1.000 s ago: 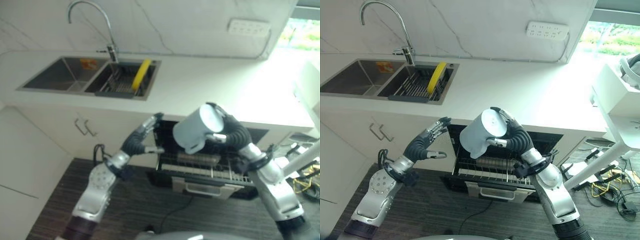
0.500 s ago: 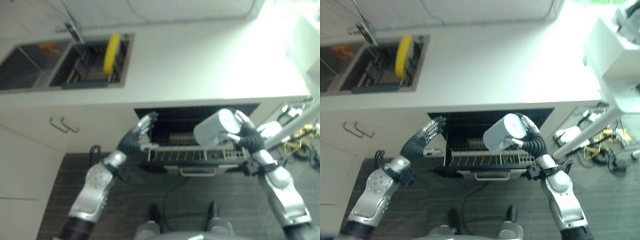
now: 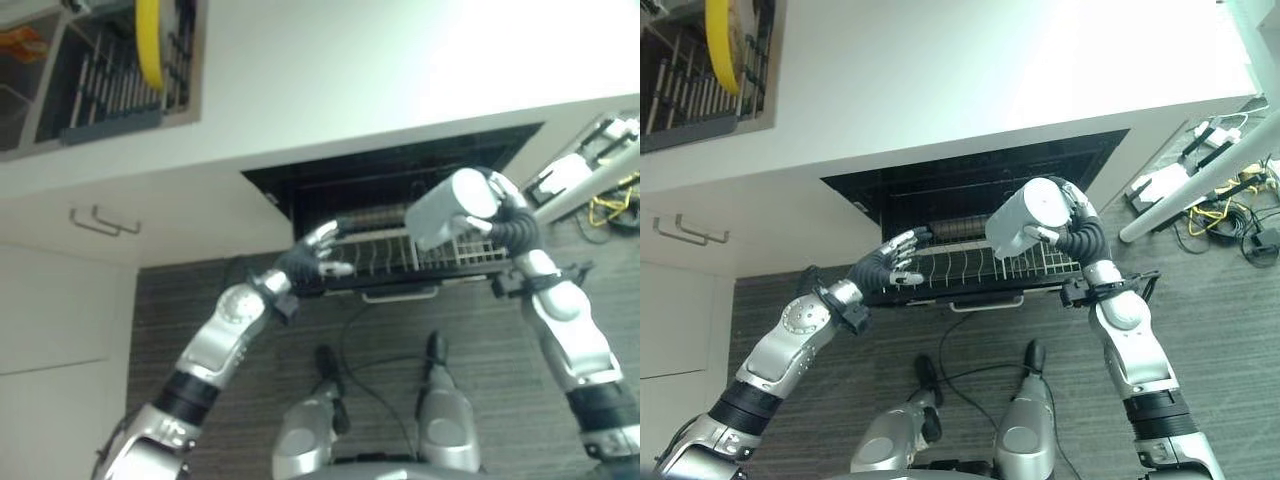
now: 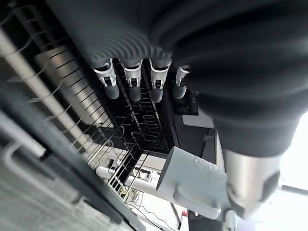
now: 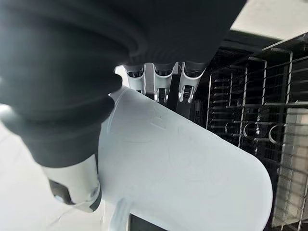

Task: Place the dishes in the dishwasher.

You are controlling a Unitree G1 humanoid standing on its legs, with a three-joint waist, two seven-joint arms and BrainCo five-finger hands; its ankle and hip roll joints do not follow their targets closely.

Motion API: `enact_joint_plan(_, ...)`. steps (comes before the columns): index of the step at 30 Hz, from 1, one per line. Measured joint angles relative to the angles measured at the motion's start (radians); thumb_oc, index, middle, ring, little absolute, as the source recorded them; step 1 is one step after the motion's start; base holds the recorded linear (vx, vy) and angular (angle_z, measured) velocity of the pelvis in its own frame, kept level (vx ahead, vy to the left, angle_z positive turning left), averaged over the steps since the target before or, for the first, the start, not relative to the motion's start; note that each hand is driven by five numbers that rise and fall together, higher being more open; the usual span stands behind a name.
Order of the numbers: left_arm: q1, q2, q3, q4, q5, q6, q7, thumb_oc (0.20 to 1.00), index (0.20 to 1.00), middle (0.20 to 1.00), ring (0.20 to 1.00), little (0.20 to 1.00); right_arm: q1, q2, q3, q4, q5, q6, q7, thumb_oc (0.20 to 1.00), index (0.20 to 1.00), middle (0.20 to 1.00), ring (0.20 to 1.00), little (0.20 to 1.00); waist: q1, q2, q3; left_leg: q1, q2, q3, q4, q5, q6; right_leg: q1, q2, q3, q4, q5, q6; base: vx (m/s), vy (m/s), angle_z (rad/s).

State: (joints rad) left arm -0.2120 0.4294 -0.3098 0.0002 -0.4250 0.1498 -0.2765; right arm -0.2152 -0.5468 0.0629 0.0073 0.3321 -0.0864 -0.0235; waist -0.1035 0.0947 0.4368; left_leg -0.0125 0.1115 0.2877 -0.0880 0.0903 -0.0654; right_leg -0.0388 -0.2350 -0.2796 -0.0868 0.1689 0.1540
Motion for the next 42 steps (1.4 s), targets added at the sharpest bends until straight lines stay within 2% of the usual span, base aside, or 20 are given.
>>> enact_joint_plan(4, 0.011, -0.033, -0.006, 0.173, -0.01, 0.081, 0.084, 1.0, 1.0, 1.0, 1.0, 1.0, -0.008, 0.0, 0.002, 0.035, 0.001, 0.056, -0.029, 0.2, 0.2, 0.2, 0.2, 0.2, -0.001, -0.012, -0.08, 0.001, 0.006, 0.001, 0.0, 0.003, -0.007, 0.002, 0.006, -0.003, 0.0, -0.003, -0.002, 0.08, -0.032, -0.01)
enact_joint_plan(6, 0.013, -0.039, 0.003, 0.243, 0.009, 0.104, 0.114, 1.0, 1.0, 1.0, 1.0, 1.0, -0.008, 0.002, 0.005, 0.036, 0.001, 0.063, -0.031, 0.2, 0.2, 0.2, 0.2, 0.2, -0.002, -0.027, -0.093, 0.017, 0.008, -0.001, 0.0, 0.003, -0.007, 0.017, 0.008, -0.004, 0.0, -0.004, -0.002, 0.05, -0.021, 0.02)
enact_joint_plan(9, -0.012, -0.099, 0.043, 0.348, -0.086, 0.136, 0.112, 1.0, 1.0, 1.0, 1.0, 1.0, -0.008, 0.028, 0.01, 0.046, 0.001, 0.096, -0.03, 0.2, 0.2, 0.2, 0.2, 0.2, -0.001, -0.046, -0.131, 0.021, 0.008, -0.001, 0.0, 0.002, -0.009, 0.022, 0.007, -0.004, 0.0, -0.007, -0.001, 0.05, -0.014, 0.01)
enact_joint_plan(12, -0.029, -0.13, 0.074, 0.463, -0.139, 0.14, 0.077, 1.0, 1.0, 1.0, 1.0, 1.0, -0.006, 0.029, 0.028, 0.083, 0.002, 0.104, -0.022, 0.2, 0.2, 0.2, 0.2, 0.2, -0.004, -0.047, -0.158, 0.036, 0.008, 0.001, -0.006, -0.009, -0.011, 0.035, 0.007, -0.001, 0.0, -0.01, 0.002, 0.04, 0.02, -0.03)
enact_joint_plan(14, -0.079, -0.112, 0.061, 0.586, -0.081, 0.147, 0.053, 1.0, 1.0, 1.0, 1.0, 1.0, -0.008, 0.018, 0.052, 0.09, 0.003, 0.123, -0.013, 0.2, 0.2, 0.2, 0.2, 0.2, -0.016, -0.045, -0.187, 0.036, 0.008, 0.004, -0.006, -0.011, -0.009, 0.033, 0.007, -0.001, 0.0, -0.011, 0.003, 0.08, 0.059, -0.06)
enact_joint_plan(16, -0.119, -0.102, 0.033, 0.671, 0.027, 0.156, 0.037, 1.0, 1.0, 1.0, 1.0, 1.0, -0.009, 0.01, 0.056, 0.09, 0.003, 0.143, -0.007, 0.2, 0.2, 0.2, 0.2, 0.2, -0.029, -0.045, -0.19, 0.055, 0.006, 0.021, -0.006, -0.009, -0.011, 0.044, 0.005, 0.008, 0.0, -0.012, 0.004, 0.07, 0.054, -0.13)
enact_joint_plan(19, -0.139, -0.107, 0.033, 0.702, 0.142, 0.2, 0.009, 1.0, 1.0, 1.0, 1.0, 1.0, -0.01, 0.005, 0.055, 0.089, 0.003, 0.172, 0.008, 0.2, 0.2, 0.2, 0.2, 0.2, -0.051, -0.04, -0.192, 0.068, 0.006, 0.028, -0.006, -0.015, -0.014, 0.05, 0.006, 0.02, 0.0, -0.014, 0.006, 0.06, 0.046, -0.13)
enact_joint_plan(22, -0.162, -0.113, -0.012, 0.71, 0.313, 0.237, -0.085, 1.0, 1.0, 1.0, 1.0, 1.0, -0.01, -0.02, 0.056, 0.094, 0.003, 0.21, 0.04, 0.2, 0.2, 0.2, 0.2, 0.2, -0.06, -0.018, -0.205, 0.073, 0.005, 0.034, -0.006, -0.017, -0.014, 0.05, 0.006, 0.025, 0.0, -0.015, 0.008, 0.06, 0.081, -0.05)
enact_joint_plan(23, -0.163, -0.113, -0.016, 0.707, 0.331, 0.248, -0.102, 1.0, 1.0, 1.0, 1.0, 1.0, -0.01, -0.021, 0.056, 0.097, 0.003, 0.21, 0.043, 0.2, 0.2, 0.2, 0.2, 0.2, -0.061, -0.014, -0.207, 0.075, 0.006, 0.037, -0.006, -0.018, -0.015, 0.05, 0.006, 0.027, 0.0, -0.016, 0.008, 0.02, 0.072, -0.09)
enact_joint_plan(26, -0.174, -0.116, -0.047, 0.71, 0.432, 0.295, -0.239, 1.0, 1.0, 1.0, 1.0, 1.0, -0.021, -0.042, 0.06, 0.099, 0.002, 0.238, 0.063, 0.2, 0.2, 0.2, 0.2, 0.2, -0.061, 0.009, -0.207, 0.083, 0.004, 0.051, -0.006, -0.024, -0.016, 0.048, 0.006, 0.043, -0.001, -0.017, 0.009, 0.02, 0.09, -0.13)
enact_joint_plan(29, -0.173, -0.126, -0.096, 0.752, 0.523, 0.35, -0.372, 1.0, 1.0, 1.0, 1.0, 1.0, -0.038, -0.062, 0.066, 0.101, 0.001, 0.255, 0.075, 0.2, 0.2, 0.2, 0.2, 0.2, -0.084, 0.048, -0.206, 0.081, 0.003, 0.056, -0.006, -0.027, -0.017, 0.04, 0.005, 0.049, -0.001, -0.019, 0.012, 0.04, 0.1, -0.08)
enact_joint_plan(31, -0.156, -0.126, -0.122, 0.779, 0.556, 0.359, -0.439, 1.0, 1.0, 1.0, 1.0, 1.0, -0.04, -0.089, 0.066, 0.103, 0.001, 0.267, 0.085, 0.2, 0.2, 0.2, 0.2, 0.2, -0.084, 0.074, -0.205, 0.078, 0.001, 0.058, -0.006, -0.027, -0.017, 0.035, 0.003, 0.049, -0.001, -0.019, 0.012, 0.02, 0.086, -0.04)
enact_joint_plan(34, -0.149, -0.127, -0.12, 0.751, 0.603, 0.358, -0.481, 1.0, 1.0, 1.0, 1.0, 1.0, -0.058, -0.093, 0.066, 0.111, -0.018, 0.277, 0.103, 0.2, 0.2, 0.2, 0.2, 0.2, -0.084, 0.09, -0.203, 0.079, -0.001, 0.059, -0.006, -0.028, -0.016, 0.034, 0.001, 0.05, -0.001, -0.021, 0.015, 0.03, 0.1, -0.01)
enact_joint_plan(39, -0.14, -0.101, -0.119, 0.671, 0.568, 0.361, -0.503, 1.0, 1.0, 1.0, 1.0, 1.0, -0.067, -0.102, 0.065, 0.115, -0.02, 0.297, 0.124, 0.2, 0.2, 0.2, 0.2, 0.2, -0.083, 0.116, -0.189, 0.082, -0.003, 0.059, -0.006, -0.03, -0.015, 0.038, -0.001, 0.05, -0.002, -0.022, 0.016, 0.04, 0.055, 0.0)
enact_joint_plan(42, -0.048, -0.043, -0.101, 0.475, 0.391, 0.377, -0.465, 1.0, 1.0, 1.0, 1.0, 1.0, -0.063, -0.109, 0.063, 0.116, -0.038, 0.298, 0.124, 0.2, 0.2, 0.2, 0.2, 0.2, -0.078, 0.125, -0.182, 0.087, -0.002, 0.054, -0.001, -0.029, -0.015, 0.048, -0.001, 0.047, -0.002, -0.023, 0.018, 0.0, -0.018, 0.05)
